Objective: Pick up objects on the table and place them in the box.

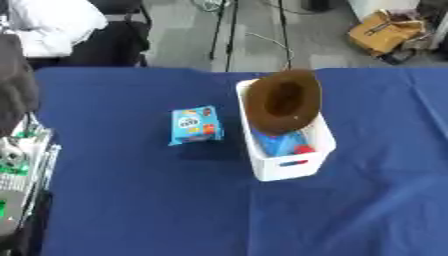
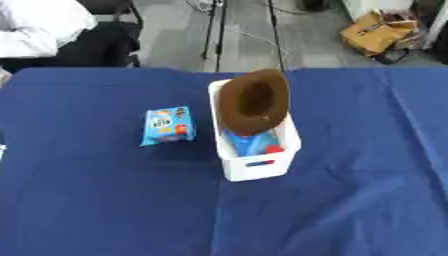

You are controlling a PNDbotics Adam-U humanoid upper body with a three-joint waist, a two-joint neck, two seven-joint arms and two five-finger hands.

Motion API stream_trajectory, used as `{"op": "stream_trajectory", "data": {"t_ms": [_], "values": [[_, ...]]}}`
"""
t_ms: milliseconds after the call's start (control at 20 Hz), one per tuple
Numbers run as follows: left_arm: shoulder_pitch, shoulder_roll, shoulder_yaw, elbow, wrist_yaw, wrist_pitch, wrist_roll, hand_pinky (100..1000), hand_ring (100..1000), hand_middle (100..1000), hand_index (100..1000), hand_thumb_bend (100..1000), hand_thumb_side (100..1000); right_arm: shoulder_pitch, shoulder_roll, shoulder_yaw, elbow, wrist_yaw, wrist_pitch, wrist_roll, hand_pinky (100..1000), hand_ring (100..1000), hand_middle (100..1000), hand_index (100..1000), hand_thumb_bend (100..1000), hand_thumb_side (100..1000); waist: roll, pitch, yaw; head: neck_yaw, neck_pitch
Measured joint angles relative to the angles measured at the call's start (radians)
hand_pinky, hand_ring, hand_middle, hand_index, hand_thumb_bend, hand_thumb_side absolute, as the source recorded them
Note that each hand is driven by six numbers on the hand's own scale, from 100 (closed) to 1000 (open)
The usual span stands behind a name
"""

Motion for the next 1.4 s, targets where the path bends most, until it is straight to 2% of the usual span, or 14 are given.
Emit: {"op": "stream_trajectory", "data": {"t_ms": [200,250,300,350,450,650,800,1100,1400], "values": [[0.000,0.001,-0.001,0.000,-0.008,0.012,-0.010,865,870,850,996,100,1000,0.000,0.000,0.000,0.000,0.000,0.001,0.000,788,772,702,755,100,914,0.000,-0.001,0.000,-0.013,0.000],[0.000,0.005,-0.001,0.000,-0.017,0.018,-0.016,920,914,902,1000,100,932,0.000,0.000,0.000,0.000,0.000,0.001,0.000,789,772,702,755,100,915,0.000,-0.001,0.000,-0.017,0.000],[-0.003,0.019,-0.002,0.000,-0.038,0.033,-0.027,920,914,902,1000,100,932,0.000,0.000,0.000,0.000,0.000,0.002,0.000,789,772,702,755,100,915,0.001,-0.003,0.001,-0.019,0.000],[-0.010,0.035,-0.005,0.000,-0.067,0.055,-0.041,969,943,915,1000,100,846,0.001,0.000,0.001,0.000,0.000,0.002,0.000,789,772,702,755,100,914,0.002,-0.007,0.002,-0.021,0.001],[-0.039,0.077,-0.019,0.000,-0.147,0.112,-0.081,1000,963,934,1000,100,785,0.002,0.000,0.003,0.000,0.000,0.002,0.000,789,772,701,754,100,913,0.006,-0.019,0.004,-0.024,0.003],[-0.114,0.162,-0.071,0.030,-0.296,0.226,-0.188,1000,992,965,1000,100,747,0.011,0.000,0.007,0.000,0.000,0.002,0.000,789,773,701,754,100,912,0.020,-0.033,0.006,-0.025,0.016],[-0.159,0.210,-0.107,0.081,-0.357,0.270,-0.272,1000,1000,983,1000,100,749,0.014,0.000,0.011,0.000,0.000,0.003,0.001,789,773,701,754,100,912,0.025,-0.039,0.005,-0.025,0.020],[-0.220,0.269,-0.164,0.204,-0.433,0.294,-0.451,1000,1000,1000,1000,100,792,0.019,-0.001,0.013,0.000,0.000,0.005,0.001,790,773,700,752,100,912,0.030,-0.045,0.003,-0.018,0.037],[-0.292,0.298,-0.219,0.355,-0.502,0.265,-0.645,1000,1000,1000,1000,100,840,0.024,-0.001,0.019,0.000,0.000,0.006,0.001,790,774,700,750,100,911,0.035,-0.048,0.004,-0.010,0.048]]}}
